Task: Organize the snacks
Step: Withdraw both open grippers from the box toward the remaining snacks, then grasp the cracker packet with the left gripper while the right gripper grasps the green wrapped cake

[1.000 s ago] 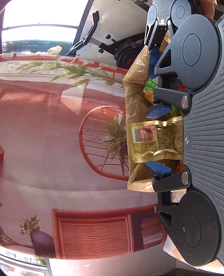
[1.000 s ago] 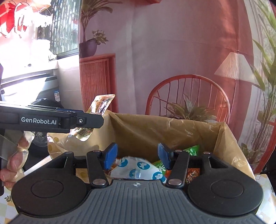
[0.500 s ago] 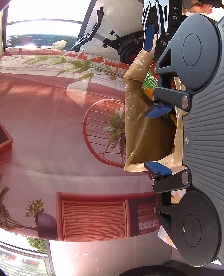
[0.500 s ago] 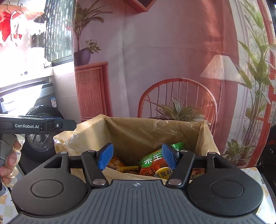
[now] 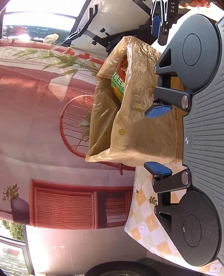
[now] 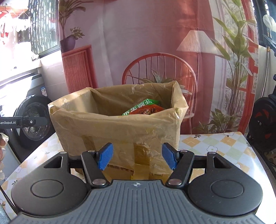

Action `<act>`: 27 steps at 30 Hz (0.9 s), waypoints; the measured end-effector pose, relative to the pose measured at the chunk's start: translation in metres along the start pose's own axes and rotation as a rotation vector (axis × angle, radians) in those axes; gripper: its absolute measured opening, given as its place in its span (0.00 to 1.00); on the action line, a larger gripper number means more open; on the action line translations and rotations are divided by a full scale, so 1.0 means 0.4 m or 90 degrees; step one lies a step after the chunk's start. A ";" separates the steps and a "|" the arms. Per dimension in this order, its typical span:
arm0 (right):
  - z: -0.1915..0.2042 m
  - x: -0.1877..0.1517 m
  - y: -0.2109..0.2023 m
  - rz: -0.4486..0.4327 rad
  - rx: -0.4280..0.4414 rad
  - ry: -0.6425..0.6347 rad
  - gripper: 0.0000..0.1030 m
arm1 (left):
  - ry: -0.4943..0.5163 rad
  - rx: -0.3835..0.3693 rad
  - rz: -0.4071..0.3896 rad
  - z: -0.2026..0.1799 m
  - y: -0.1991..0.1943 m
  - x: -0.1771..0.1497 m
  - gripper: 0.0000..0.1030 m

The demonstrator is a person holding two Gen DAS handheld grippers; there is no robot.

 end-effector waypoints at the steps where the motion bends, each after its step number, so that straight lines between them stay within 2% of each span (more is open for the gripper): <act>1: -0.004 -0.017 0.005 0.011 -0.003 0.001 0.66 | -0.001 0.001 0.005 0.000 0.003 -0.010 0.57; 4: -0.017 -0.090 0.032 0.062 -0.011 0.011 0.71 | -0.004 0.001 0.023 0.000 0.016 -0.048 0.57; 13: -0.067 -0.221 0.126 0.161 -0.023 0.093 0.72 | 0.005 -0.002 0.057 -0.008 0.042 -0.101 0.57; 17: -0.052 -0.252 0.139 0.193 0.007 0.126 0.71 | 0.009 -0.003 0.069 -0.010 0.049 -0.121 0.57; 21: -0.001 -0.259 0.127 0.194 0.045 0.104 0.66 | 0.006 -0.004 0.080 -0.012 0.057 -0.134 0.57; 27: 0.097 -0.271 0.122 0.208 0.111 0.080 0.64 | 0.008 -0.004 0.089 -0.014 0.059 -0.146 0.57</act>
Point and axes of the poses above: each gripper's, at about its wrist camera, not at the fingertips, and y roughly the way its jaws point, z to its left, x to its top, the point moved 10 cm from there along y, roughly the way its jaws point, and after that the axes turned 4 degrees about -x, right-handed, at the moved point
